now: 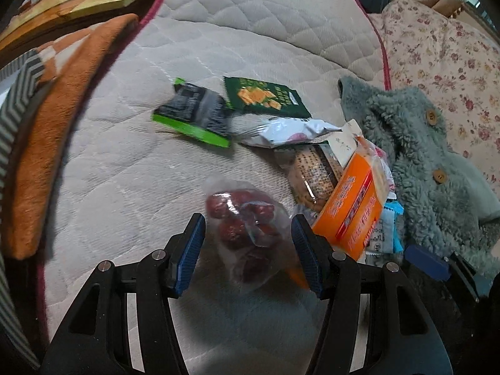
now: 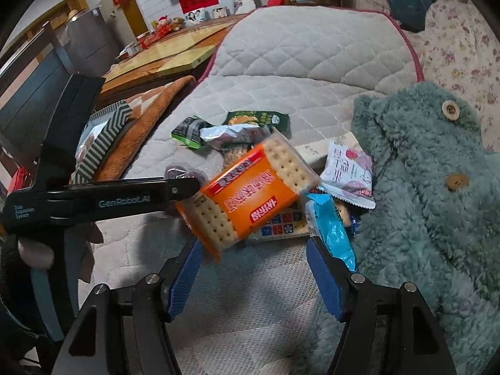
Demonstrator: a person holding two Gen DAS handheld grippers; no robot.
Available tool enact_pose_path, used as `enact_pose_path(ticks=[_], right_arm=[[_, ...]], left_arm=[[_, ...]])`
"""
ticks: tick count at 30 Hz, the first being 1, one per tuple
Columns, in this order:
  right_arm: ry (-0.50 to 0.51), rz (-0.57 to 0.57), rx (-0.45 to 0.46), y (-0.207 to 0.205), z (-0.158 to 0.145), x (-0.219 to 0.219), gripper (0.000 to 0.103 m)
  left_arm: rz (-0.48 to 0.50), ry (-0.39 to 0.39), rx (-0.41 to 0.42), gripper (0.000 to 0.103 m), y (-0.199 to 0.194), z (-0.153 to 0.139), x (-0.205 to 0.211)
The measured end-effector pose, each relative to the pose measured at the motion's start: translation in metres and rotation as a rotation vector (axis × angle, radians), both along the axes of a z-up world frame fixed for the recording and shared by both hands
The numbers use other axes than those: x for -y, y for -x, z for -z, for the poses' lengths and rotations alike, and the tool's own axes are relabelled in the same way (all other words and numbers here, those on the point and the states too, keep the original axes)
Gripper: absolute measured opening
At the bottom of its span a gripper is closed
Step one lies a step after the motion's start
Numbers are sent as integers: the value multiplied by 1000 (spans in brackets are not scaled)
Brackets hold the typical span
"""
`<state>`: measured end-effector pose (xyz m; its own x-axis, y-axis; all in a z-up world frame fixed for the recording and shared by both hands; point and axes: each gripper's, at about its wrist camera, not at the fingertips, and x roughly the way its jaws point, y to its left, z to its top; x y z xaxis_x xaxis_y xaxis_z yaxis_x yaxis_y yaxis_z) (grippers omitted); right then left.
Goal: Organize snacks
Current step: 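Grasp the red date bag with the left gripper while the right grasps the cracker pack, then carry the date bag and orange cracker pack over the white tray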
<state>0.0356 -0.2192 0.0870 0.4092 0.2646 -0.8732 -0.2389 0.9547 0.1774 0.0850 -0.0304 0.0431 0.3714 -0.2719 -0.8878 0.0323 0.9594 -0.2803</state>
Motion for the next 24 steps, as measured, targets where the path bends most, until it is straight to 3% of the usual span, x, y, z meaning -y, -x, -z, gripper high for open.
enact_pose_path(ticks=[6,8,14,21,24], right_arm=[[-1,13,-19,-2,6,4,67],[-4,16,-22,-3,7,4,67],[-6,4,-51,-3,16,-4,67],[92,-21,-74,-4,38,-12,67],[73,-9,-98,-10,50,-6,67]], left_arm=[[-4,8,-29,56,-9,11,3],[-15,19,-30,46,-8,11,-2],[-23,10,-10,32,9,4,-16],[-35,-33,10,31,36,0,-35],[-39,-52,17,30,44,1,-39]])
